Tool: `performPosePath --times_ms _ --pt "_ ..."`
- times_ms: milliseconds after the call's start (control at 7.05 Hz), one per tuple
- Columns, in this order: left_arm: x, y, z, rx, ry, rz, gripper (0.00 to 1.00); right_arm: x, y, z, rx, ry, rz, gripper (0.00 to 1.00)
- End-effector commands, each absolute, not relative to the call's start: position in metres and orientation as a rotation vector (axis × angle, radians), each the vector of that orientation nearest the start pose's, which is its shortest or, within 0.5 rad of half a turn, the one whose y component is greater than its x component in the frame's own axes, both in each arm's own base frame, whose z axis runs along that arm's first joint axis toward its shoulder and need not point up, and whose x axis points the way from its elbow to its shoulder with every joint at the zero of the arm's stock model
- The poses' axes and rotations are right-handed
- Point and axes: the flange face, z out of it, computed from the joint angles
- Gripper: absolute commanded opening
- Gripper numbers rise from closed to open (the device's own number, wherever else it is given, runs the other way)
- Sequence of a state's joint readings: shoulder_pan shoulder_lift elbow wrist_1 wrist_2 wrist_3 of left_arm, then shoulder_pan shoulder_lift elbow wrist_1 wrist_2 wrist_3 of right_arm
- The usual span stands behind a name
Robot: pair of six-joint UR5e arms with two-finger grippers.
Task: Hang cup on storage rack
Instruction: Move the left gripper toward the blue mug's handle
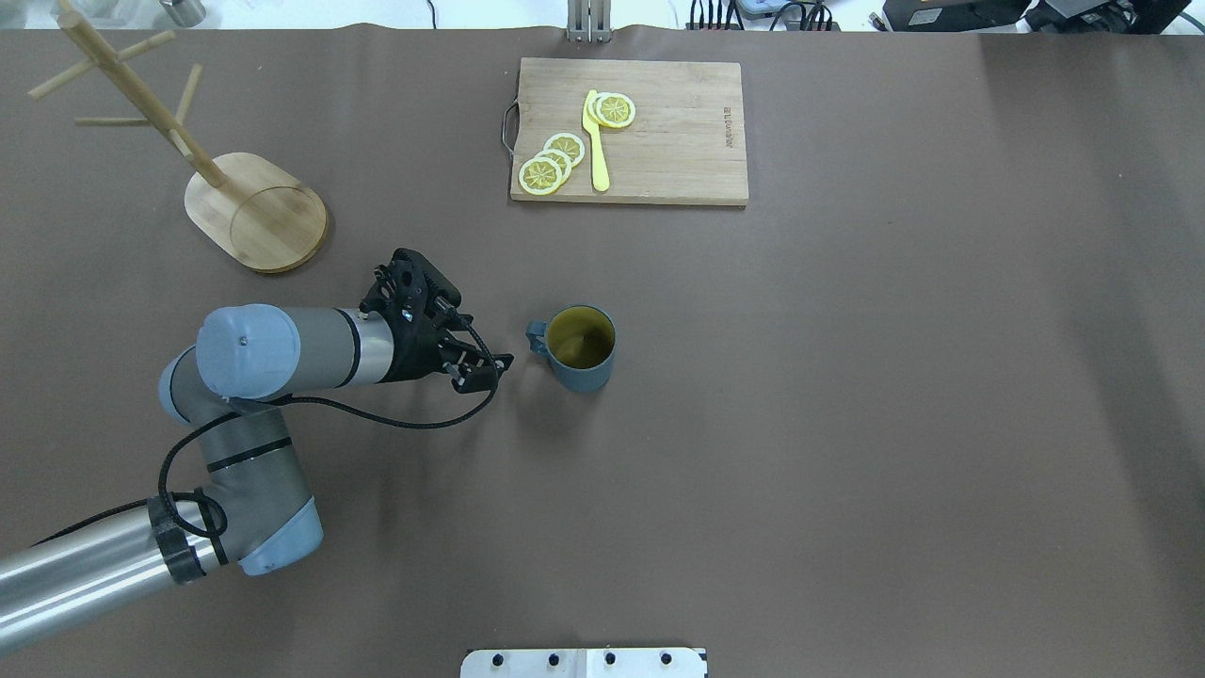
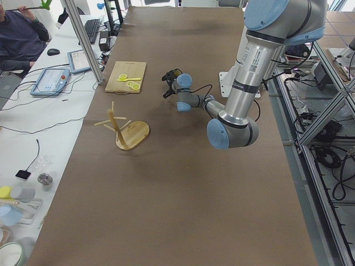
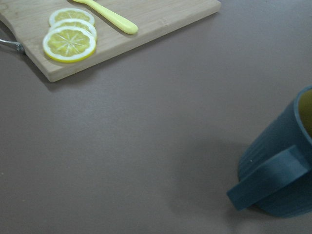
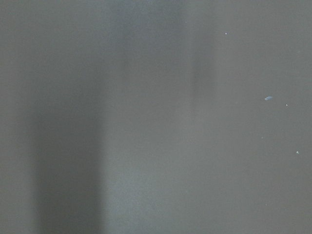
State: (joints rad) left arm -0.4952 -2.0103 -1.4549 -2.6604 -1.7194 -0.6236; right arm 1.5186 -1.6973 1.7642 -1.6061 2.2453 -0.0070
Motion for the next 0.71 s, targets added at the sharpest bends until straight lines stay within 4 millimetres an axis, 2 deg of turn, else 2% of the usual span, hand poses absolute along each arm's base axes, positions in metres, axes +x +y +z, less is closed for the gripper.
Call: performPosePath --times_ms 0,284,567 --pt "0.545 -0.408 0.329 0.878 1.154 0.465 0.78 0.048 -0.445 0.631 0.018 -0.674 -0.068 1.00" --pt "0.552 -0.410 0.314 0.886 1.165 0.465 0.71 0.048 -0.445 0.631 0.018 -0.676 -0.066 1.00" --pt "0.561 -0.418 0.315 0.900 1.136 0.441 0.65 0.048 -0.446 0.630 0.019 -0.674 -0.066 1.00"
